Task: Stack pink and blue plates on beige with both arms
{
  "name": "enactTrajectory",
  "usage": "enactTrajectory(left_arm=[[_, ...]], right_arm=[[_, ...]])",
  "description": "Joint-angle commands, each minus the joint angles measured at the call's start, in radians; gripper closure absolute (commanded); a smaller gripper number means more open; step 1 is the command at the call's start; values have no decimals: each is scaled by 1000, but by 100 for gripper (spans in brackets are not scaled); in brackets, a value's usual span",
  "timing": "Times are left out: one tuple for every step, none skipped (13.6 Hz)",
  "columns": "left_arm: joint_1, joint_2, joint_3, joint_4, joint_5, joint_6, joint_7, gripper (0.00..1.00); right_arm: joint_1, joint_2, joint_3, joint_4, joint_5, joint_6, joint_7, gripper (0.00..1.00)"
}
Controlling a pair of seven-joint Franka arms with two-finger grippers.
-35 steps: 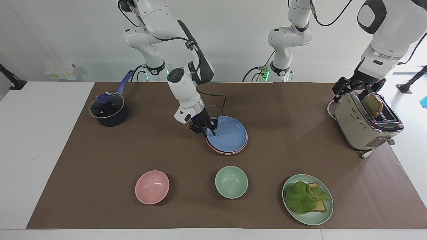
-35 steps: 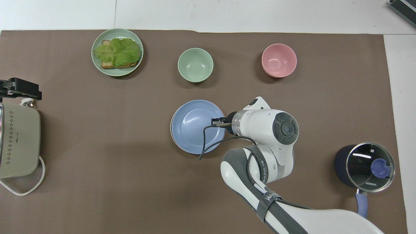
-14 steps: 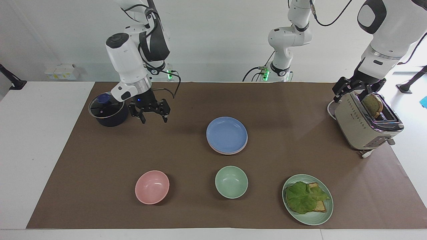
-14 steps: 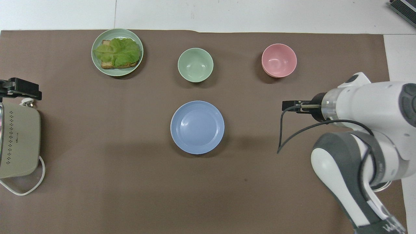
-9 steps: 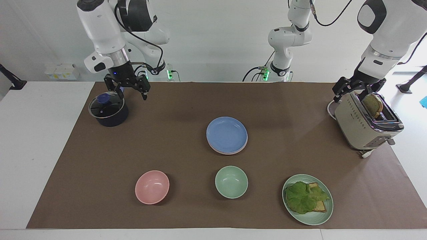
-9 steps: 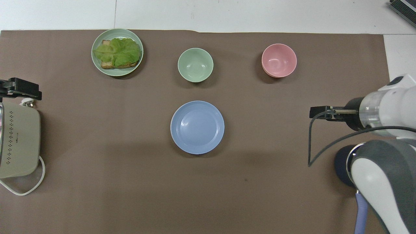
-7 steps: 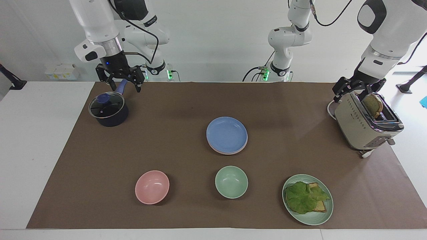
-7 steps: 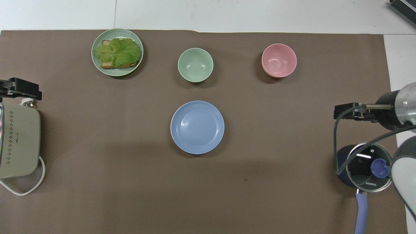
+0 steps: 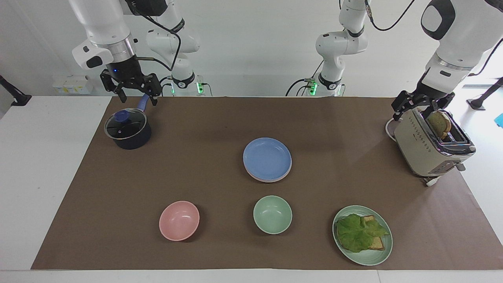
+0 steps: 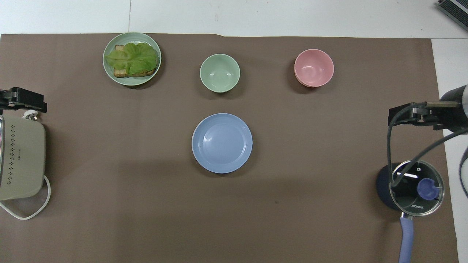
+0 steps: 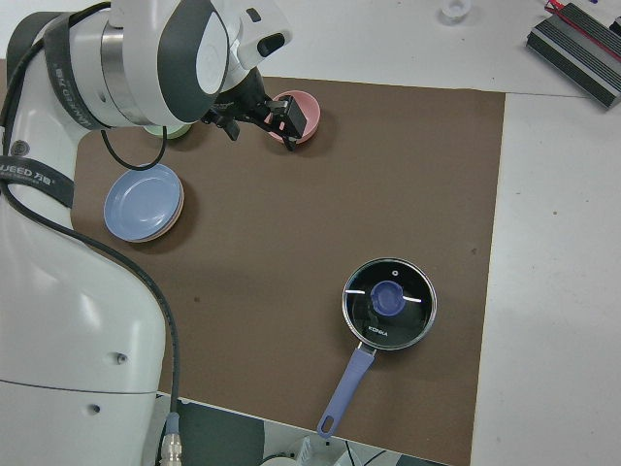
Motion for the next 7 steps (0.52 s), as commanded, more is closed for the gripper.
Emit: enactTrajectory(left_arm=[[7, -5, -3, 0, 7, -11, 9, 0], [7, -5, -3, 0, 7, -11, 9, 0], [7, -5, -3, 0, 7, -11, 9, 0], [6, -5, -3, 0, 7, -11, 9, 0], [7, -5, -3, 0, 7, -11, 9, 0], [7, -5, -4, 0, 7, -11, 9, 0], [7, -5, -4, 0, 7, -11, 9, 0]], right_arm=[[-12, 12, 9, 36, -5, -35, -27, 0], [-9, 1, 9, 16, -5, -30, -49, 0], [-8, -2, 7, 11, -3, -29, -51, 0], [-8, -2, 7, 10, -3, -29, -52, 0], [-8, -2, 7, 9, -3, -29, -52, 0], [-8, -4, 7, 8, -3, -30, -51, 0], [-8, -4, 7, 6, -3, -33, -49, 0]])
